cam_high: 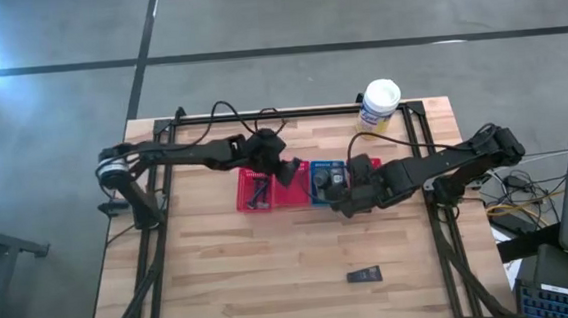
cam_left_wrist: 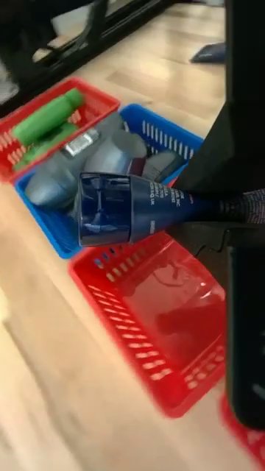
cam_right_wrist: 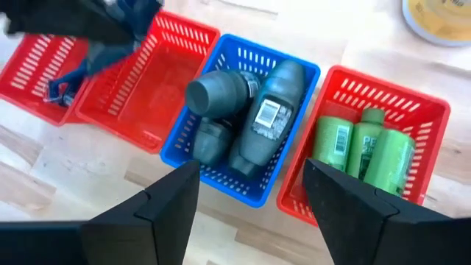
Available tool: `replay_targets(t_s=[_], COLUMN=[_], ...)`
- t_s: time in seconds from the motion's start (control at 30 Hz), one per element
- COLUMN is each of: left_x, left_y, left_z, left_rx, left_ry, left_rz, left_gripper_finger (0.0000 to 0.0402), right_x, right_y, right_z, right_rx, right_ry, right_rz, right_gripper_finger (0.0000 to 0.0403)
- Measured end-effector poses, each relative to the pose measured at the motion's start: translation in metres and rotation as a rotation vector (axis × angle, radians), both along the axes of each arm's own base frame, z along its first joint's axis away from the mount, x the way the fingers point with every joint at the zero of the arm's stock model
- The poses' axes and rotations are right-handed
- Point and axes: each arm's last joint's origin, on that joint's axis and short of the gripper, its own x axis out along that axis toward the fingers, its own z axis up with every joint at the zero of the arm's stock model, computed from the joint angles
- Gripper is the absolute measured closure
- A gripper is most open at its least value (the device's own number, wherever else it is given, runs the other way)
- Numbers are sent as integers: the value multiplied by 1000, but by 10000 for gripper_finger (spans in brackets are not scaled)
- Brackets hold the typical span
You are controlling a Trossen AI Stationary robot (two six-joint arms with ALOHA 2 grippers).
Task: Pick & Place Travel size toiletries
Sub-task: Put the blue shave cream into the middle red bin
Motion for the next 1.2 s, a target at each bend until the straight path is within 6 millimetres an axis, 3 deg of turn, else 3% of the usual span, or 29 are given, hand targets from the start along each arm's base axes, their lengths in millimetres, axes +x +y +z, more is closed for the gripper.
replay_targets(t_s=[0.27, 0.67, 0.77, 0.87, 1.0, 1.2], left_x=[4, 4, 5, 6, 5, 7], left_y=[4, 1, -4, -19, -55, -107], left_z=[-36, -29, -19, -1, 15, 12], left_rx=[-204, -180, -162, -30, 206, 360], left_ry=[74, 44, 2, -87, -148, -167], left_rz=[263, 276, 171, -83, -415, -662], left_gripper_finger=[341, 237, 222, 219, 220, 220], right_x=[0, -1, -3, -5, -13, -41], right_y=[0, 7, 13, 20, 29, 53], right_z=[0, 1, 1, 1, 2, 5], right_rx=[-20, -32, -32, -17, 0, 46], right_ry=[-4, -10, -10, -10, -5, 69], right_rz=[-1, 26, 45, 65, 66, 92], right_gripper_finger=[142, 122, 117, 113, 115, 135])
